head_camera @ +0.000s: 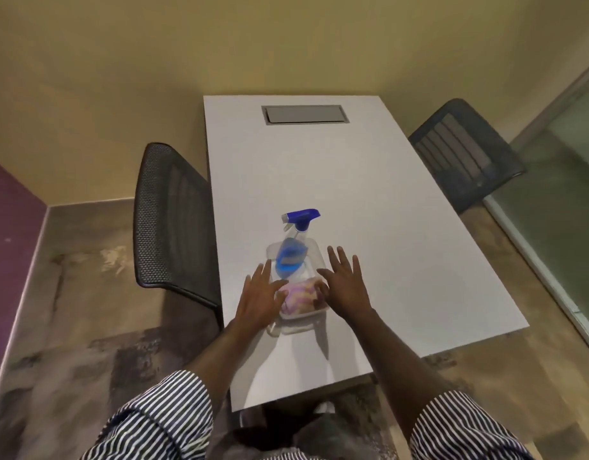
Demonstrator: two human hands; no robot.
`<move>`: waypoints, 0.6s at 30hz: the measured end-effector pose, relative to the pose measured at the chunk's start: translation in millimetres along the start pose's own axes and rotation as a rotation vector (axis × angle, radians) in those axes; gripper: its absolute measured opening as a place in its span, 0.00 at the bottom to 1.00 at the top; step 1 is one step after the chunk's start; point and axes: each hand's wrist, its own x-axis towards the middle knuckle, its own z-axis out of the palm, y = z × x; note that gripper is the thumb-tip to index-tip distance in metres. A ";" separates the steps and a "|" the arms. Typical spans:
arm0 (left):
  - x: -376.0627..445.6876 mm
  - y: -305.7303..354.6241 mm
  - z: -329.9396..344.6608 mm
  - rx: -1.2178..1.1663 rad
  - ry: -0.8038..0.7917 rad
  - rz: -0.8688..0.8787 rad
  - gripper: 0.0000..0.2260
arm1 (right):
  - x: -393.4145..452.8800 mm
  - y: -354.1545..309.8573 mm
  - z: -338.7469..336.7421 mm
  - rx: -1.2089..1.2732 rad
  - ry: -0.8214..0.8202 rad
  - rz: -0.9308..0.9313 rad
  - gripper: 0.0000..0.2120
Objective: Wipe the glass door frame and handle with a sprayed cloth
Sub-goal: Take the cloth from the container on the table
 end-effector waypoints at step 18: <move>34.0 18.2 30.4 0.394 0.005 -0.174 0.54 | 50.5 22.3 51.0 -0.037 -0.184 -0.043 0.27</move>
